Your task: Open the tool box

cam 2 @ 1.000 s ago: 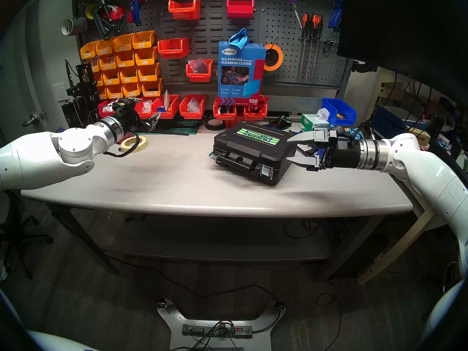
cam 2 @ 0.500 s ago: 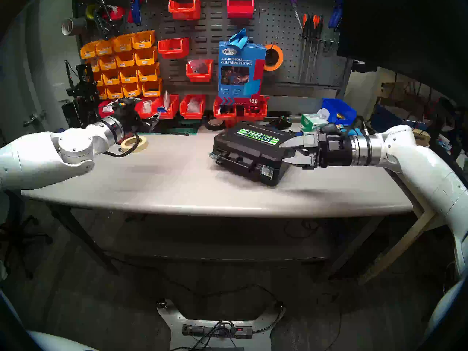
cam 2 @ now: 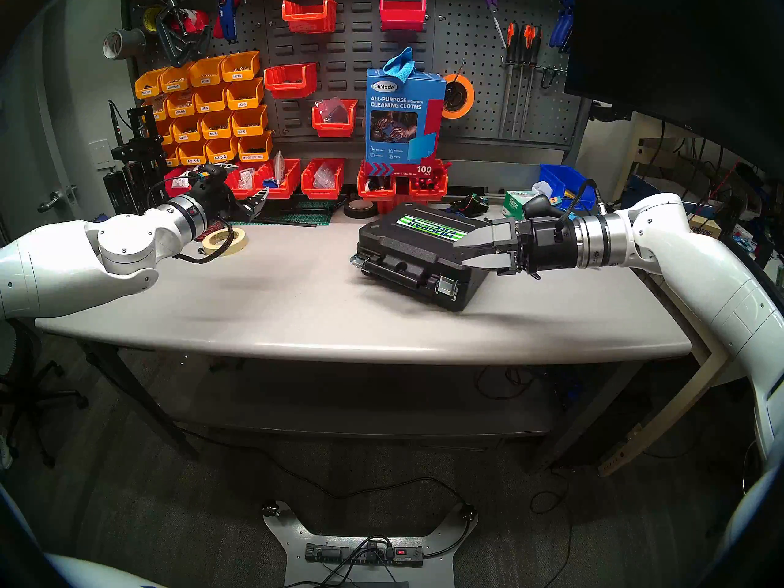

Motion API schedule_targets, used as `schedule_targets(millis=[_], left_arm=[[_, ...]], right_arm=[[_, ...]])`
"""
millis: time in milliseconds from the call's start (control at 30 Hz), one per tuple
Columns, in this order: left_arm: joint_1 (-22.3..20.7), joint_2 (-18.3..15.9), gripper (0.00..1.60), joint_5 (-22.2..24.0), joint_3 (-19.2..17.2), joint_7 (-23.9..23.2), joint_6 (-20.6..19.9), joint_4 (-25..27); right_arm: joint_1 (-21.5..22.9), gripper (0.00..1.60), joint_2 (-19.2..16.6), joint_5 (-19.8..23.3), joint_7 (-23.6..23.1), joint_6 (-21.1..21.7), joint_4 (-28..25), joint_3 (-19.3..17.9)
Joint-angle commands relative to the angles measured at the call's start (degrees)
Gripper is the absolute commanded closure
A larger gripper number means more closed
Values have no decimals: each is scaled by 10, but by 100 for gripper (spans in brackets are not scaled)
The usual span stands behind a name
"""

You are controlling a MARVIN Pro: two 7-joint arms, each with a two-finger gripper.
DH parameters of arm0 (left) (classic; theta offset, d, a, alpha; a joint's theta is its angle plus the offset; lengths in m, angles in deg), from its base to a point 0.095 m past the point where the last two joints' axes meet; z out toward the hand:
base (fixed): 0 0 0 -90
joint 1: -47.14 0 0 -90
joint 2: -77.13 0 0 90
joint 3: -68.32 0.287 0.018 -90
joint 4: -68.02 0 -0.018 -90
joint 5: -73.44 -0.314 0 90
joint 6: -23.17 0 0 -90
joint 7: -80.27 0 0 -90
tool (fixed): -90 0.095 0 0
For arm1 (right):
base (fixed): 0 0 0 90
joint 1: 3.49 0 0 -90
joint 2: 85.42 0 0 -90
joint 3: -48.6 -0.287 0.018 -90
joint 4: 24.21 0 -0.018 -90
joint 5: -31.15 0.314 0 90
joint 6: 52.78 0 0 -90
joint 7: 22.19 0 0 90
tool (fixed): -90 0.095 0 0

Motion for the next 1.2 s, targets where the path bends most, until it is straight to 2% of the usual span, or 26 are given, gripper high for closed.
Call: schedule_targets(millis=[0,1167], left_arm=[[-10,1,0,-1,-8,-1,2,-1],[-9,1,0,-1,-7,2,2,-1]], right_arm=[[27,0,2,-17,-59,-1,-1,-5],[67,0,30,-82,-59,-1,-3,36]])
